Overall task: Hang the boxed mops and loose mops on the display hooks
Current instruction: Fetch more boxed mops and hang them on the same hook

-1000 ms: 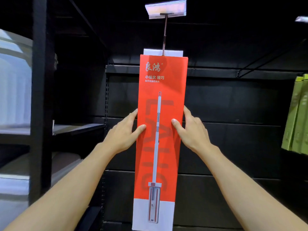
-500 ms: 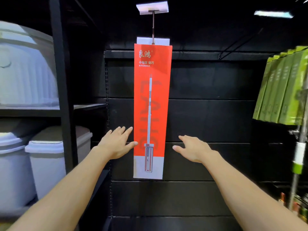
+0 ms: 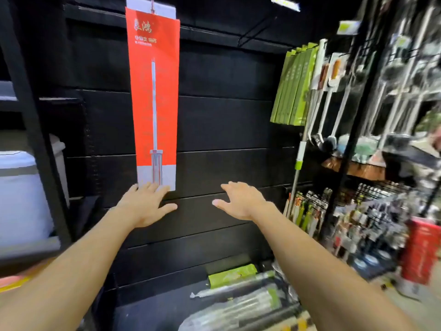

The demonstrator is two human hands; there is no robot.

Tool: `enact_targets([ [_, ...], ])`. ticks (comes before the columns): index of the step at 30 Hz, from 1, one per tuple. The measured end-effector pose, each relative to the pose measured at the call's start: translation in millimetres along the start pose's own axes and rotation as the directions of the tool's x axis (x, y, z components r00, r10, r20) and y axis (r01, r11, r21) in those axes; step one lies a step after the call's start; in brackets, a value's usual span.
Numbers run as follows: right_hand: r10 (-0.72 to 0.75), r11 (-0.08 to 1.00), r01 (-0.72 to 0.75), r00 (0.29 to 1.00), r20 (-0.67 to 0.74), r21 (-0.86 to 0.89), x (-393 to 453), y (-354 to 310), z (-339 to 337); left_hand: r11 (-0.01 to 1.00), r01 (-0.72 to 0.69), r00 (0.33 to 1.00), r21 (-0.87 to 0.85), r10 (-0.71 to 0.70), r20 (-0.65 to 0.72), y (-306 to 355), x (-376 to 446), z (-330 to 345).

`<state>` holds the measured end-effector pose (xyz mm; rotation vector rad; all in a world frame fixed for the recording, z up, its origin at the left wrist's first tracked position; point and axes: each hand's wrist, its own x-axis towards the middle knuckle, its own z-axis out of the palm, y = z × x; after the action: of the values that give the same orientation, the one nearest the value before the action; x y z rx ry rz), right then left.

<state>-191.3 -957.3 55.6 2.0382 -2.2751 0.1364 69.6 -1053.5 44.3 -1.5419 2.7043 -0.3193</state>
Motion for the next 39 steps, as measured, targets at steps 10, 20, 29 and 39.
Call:
enact_targets([
  [10,0.330,0.943,-0.331,0.943,-0.042,-0.040,-149.3,163.4,-34.3,0.958,-0.287,0.951,0.013,0.287,-0.116,179.4,26.5,-43.6],
  [20,0.594,0.800,-0.587,0.805,0.019,-0.128,-322.7,391.9,-21.6,0.804,-0.595,0.794,0.015,0.590,-0.146,497.2,43.7,-68.2],
  [29,0.748,0.663,-0.743,0.662,0.050,-0.094,-457.8,547.6,-13.8,0.633,-0.767,0.621,0.106,0.774,-0.127,733.5,30.0,-99.4],
  [39,0.835,0.549,-0.834,0.545,0.075,-0.051,-490.3,685.3,19.1,0.553,-0.828,0.544,0.092,0.832,-0.106,902.3,89.3,-86.7],
])
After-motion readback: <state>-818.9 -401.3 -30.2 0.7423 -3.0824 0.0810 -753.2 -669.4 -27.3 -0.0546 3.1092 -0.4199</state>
